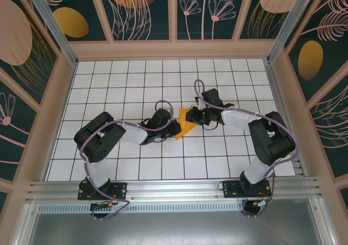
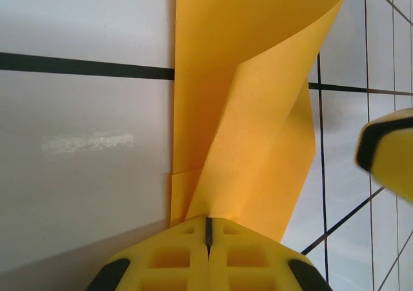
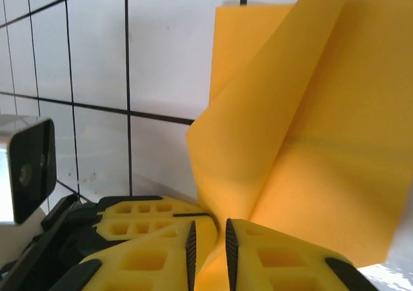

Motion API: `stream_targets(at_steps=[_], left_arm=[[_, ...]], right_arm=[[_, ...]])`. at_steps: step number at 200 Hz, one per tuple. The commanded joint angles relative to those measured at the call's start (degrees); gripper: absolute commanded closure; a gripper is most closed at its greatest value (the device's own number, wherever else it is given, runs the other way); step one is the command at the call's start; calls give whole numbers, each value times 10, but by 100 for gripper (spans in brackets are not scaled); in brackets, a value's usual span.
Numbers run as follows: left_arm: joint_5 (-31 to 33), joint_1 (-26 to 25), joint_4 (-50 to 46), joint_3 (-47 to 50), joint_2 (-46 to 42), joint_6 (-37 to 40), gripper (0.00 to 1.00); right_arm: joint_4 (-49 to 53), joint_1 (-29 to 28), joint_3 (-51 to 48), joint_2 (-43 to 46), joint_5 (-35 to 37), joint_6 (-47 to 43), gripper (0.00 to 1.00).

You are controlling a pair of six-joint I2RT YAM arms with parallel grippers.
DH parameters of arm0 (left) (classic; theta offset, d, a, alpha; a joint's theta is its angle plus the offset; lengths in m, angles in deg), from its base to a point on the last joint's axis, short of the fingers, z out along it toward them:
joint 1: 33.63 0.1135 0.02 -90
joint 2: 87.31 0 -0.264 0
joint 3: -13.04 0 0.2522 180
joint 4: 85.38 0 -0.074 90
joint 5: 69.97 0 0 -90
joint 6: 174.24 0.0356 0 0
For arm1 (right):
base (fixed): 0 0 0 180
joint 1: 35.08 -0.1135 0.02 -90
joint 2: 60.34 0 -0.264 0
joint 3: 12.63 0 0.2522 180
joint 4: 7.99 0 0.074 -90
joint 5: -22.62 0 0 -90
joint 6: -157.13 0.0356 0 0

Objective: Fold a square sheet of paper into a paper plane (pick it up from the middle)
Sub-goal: Fourth fold the wing at the center of the table.

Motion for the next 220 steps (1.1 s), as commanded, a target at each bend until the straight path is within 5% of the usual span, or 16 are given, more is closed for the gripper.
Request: stream_targets(at_steps=[1,168,220], left_arm=[[12,2,-58,0,31,-5,99],[3,2,-87,3,41,9,100],[3,2,-90,5,35,16,100]], right_arm=[[-30,1,-5,-29,-61,-25,81],[-17,51,67,-141,-44,-70,83],[-27,56,59,-105,-68,-67,82]])
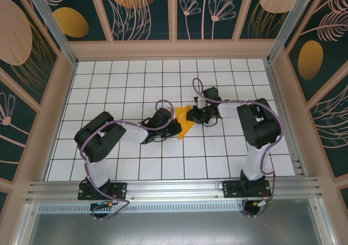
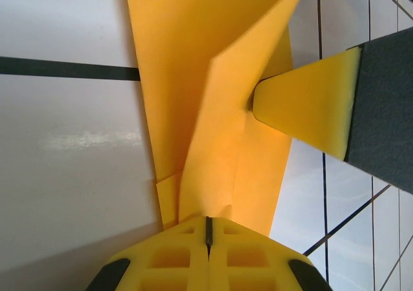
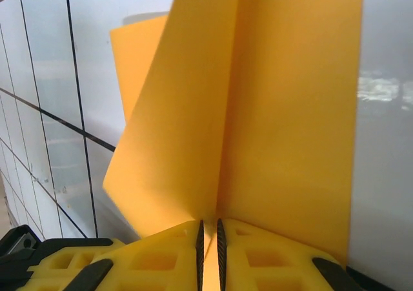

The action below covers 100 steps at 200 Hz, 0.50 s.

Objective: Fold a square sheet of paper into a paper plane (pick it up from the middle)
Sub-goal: Fourth fold the wing at the center of the table.

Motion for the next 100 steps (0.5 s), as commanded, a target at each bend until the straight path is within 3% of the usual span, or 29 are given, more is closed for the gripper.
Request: stream_targets(at_steps=[1,37,100], left_arm=[[4,3,-75,15,32,15,100],[1,2,-78,16,26,28,100],[-13,2,-76,27,0,102,100]], right_arm=[[-11,7,2,26,10,-13,82],[3,7,-8,69,64,-1,80],[18,-13,-56,49,113,25,80]])
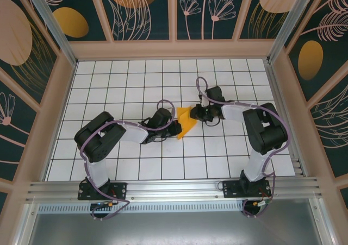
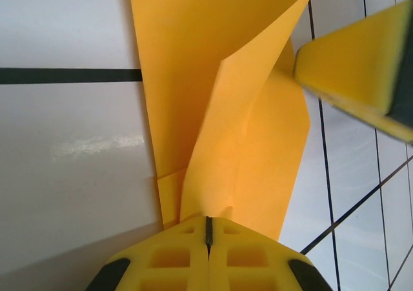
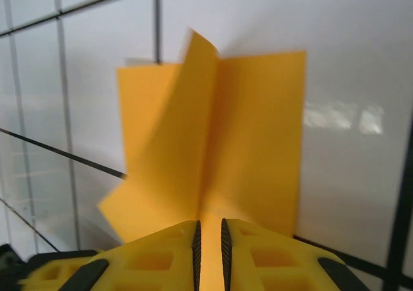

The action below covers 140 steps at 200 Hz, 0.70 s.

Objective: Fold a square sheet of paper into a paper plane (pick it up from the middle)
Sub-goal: Fourth fold the wing at the center of the table.

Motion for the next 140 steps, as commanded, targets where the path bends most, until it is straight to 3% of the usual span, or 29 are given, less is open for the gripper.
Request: stream_targets(at_steps=[1,44,94,140], left_arm=[[-6,2,-76,26,1,51,100],[-12,2,-88,47,-23,94,100],[-25,3,-92,79,-45,122,100],[-16,2,-92,75,-48,109,100]], right_arm=[[16,-15,-22,-6,26,18,80],[36,-48,-69,27,17,53,81],[-2,-46,-69,140,-9,52,79],[-29,-56,-66,129,-29,43,78]])
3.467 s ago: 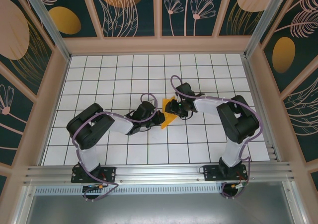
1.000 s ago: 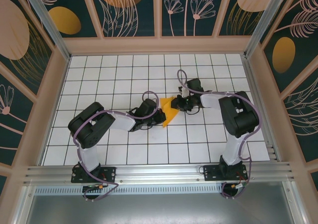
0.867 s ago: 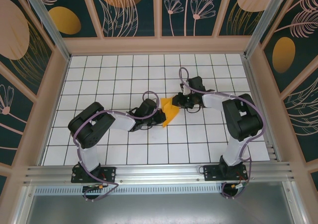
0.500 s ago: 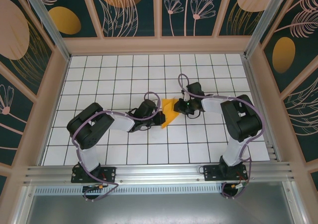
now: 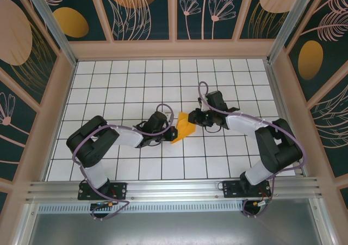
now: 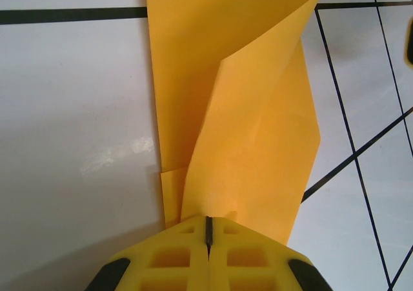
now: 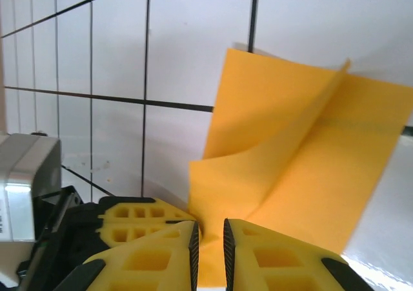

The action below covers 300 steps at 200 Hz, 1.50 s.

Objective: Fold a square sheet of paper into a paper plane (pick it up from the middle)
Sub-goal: Fourth fold the wing at the center of the table.

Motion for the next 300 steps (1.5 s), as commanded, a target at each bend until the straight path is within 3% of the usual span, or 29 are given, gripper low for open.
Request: stream_targets(at_steps=[1,58,100,141,170,238,300], left_arm=[[1,2,-77,19,4,4,100],[-2,3,-75,17,5,-2,100],[-2,2,-74,18,-13,-6,100],[-1,3,-53,4,-62,-20,88],[3,2,-33,-10,-69,-34,86],[-20,2,23,-26,-22,-63,86],[38,3,-18,-54,14,-73,91]], right_arm=[[-19,-9,5,-9,-25,-7,78],[-68,-18,37,-82,-59,1,79],[-51,-18,66,-128,-36,7,80],[-45,-19,72,-152,-29,12,80],[-48,-18,73,-157,-33,14,81],[-55,-18,72,-153,-37,15,81],[-54,-18,72,-151,-47,11,81]])
